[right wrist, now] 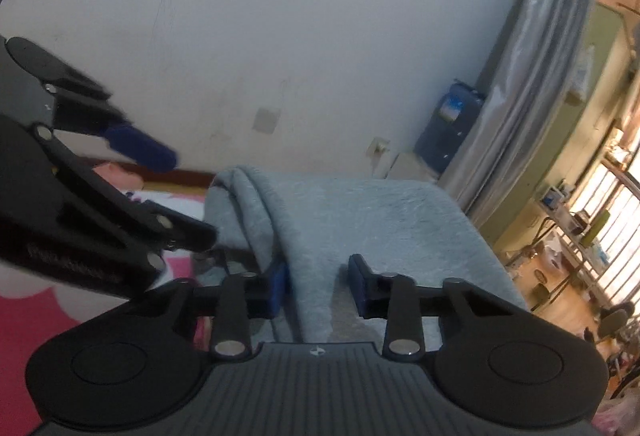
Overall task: Fold clothes
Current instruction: 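Move both grippers to the stack and grasp the grey sweatshirt edge, then pull the sweatshirt edge over the stack with both grippers to straighten it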
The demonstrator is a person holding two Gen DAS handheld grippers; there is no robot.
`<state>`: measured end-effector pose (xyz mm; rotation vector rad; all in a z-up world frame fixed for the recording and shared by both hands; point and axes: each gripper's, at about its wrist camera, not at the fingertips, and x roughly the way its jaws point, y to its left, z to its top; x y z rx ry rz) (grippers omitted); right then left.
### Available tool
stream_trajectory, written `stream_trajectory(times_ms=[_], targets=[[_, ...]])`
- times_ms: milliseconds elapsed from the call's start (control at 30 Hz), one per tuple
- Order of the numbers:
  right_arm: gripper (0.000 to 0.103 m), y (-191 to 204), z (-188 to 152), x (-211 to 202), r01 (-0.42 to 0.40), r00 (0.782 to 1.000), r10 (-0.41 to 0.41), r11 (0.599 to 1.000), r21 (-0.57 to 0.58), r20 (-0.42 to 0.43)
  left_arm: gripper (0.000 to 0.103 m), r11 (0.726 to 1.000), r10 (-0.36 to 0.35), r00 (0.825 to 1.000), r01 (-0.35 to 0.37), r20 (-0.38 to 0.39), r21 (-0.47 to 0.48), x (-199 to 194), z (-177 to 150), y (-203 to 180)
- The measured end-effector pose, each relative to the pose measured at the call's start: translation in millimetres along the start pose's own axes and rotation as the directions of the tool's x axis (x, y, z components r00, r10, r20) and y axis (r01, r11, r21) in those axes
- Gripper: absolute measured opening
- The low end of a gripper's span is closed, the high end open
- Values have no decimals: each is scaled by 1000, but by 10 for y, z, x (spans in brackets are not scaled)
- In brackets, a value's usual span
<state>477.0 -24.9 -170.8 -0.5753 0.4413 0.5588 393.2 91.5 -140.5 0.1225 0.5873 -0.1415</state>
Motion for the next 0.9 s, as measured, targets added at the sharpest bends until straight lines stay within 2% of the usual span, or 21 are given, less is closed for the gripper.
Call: stream_trajectory(times_ms=[100, 233, 300, 333, 367, 433, 500, 567, 633, 700, 767, 900], targets=[[32, 60, 42, -42, -28, 999, 28, 999, -44, -16, 57, 999, -29, 1000, 29, -8, -45, 48, -51, 100], [50, 219, 23, 9, -35, 999, 29, 986, -160, -40, 56, 995, -78, 997, 77, -12, -59, 140, -115, 198], [48, 278, -4, 113, -16, 999, 6, 979, -203, -54, 56, 993, -103, 995, 102, -7, -51, 194, -115, 209], [42, 278, -10, 181, 3, 998, -16, 978, -209, -61, 55, 992, -112, 994, 112, -3, -50, 225, -115, 206], [30, 252, -2, 235, 11, 997, -26, 981, -193, -71, 55, 991, -121, 993, 121, 1, -49, 257, -114, 202], [12, 115, 45, 229, 18, 997, -24, 996, -82, -72, 54, 989, -140, 990, 140, 11, -42, 300, -112, 187], [11, -91, 89, 189, 0, 997, 6, 996, 93, -72, 53, 989, -148, 989, 149, 23, -9, 342, -120, 154], [11, -322, 105, 183, -32, 996, 52, 961, 276, -66, 46, 989, -145, 989, 144, 35, 37, 363, -109, 106], [11, -510, 90, 172, -64, 995, 92, 905, 420, -47, 40, 988, -149, 988, 147, 40, 57, 398, -93, 79], [11, -577, 71, 131, -77, 994, 108, 872, 483, -36, 30, 988, -147, 988, 146, 39, 44, 431, -86, 79], [10, -601, 54, 105, -85, 993, 117, 854, 513, -31, 15, 989, -146, 989, 145, 37, 32, 463, -79, 79], [11, -600, 52, 157, -98, 990, 135, 855, 509, -36, 8, 985, -169, 984, 170, 54, -10, 451, -27, 112]])
